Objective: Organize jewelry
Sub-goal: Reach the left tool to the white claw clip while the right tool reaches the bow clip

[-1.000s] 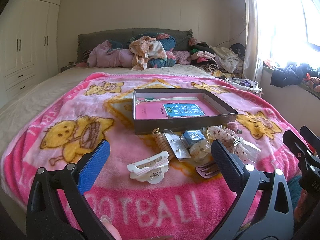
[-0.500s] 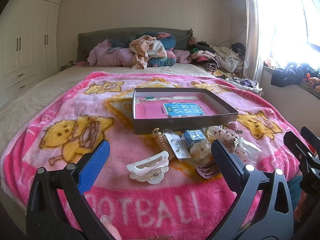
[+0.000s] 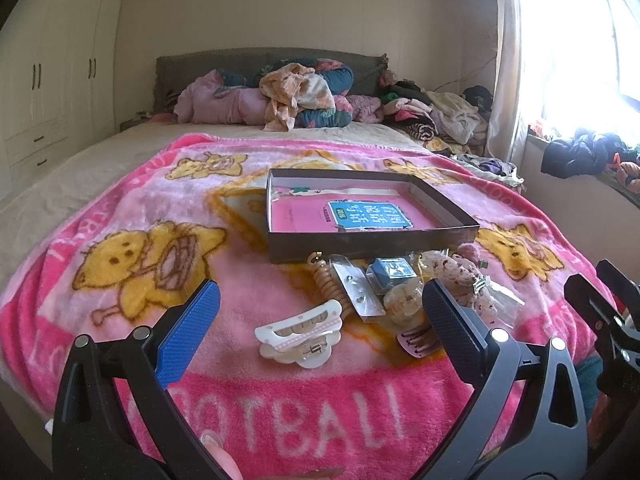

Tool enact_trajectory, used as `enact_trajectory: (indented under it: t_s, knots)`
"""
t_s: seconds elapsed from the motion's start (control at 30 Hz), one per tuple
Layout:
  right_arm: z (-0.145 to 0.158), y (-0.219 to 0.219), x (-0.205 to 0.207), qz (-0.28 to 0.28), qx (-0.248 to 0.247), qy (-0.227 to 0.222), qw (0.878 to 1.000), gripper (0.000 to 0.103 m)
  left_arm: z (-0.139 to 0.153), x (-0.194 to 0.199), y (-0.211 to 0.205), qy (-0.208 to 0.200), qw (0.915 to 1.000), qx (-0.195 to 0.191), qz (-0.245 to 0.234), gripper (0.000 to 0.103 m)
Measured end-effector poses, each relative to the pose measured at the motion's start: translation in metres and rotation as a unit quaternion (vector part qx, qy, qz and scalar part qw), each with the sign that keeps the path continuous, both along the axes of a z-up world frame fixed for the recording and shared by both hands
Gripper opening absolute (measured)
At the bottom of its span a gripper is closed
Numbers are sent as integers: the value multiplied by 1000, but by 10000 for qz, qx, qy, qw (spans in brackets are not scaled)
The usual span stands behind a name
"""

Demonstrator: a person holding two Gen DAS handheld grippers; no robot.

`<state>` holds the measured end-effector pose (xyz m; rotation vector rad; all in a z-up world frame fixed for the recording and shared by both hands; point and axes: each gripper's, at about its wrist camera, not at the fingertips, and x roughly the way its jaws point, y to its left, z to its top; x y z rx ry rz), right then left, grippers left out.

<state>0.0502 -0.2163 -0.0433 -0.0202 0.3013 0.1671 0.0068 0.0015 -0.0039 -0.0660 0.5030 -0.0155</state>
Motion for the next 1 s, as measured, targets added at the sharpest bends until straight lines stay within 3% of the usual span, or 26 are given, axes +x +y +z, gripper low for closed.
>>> enact_trajectory:
  t_s: [0.47,1.0]
  knots:
    - [-11,20,37,355,-147,734,9966,97,-24,26,21,609,9981,-88,3,92]
    - [-36,30,91,437,-240,1579,9862,97,-49,48,29,913,9956,45,-212,93]
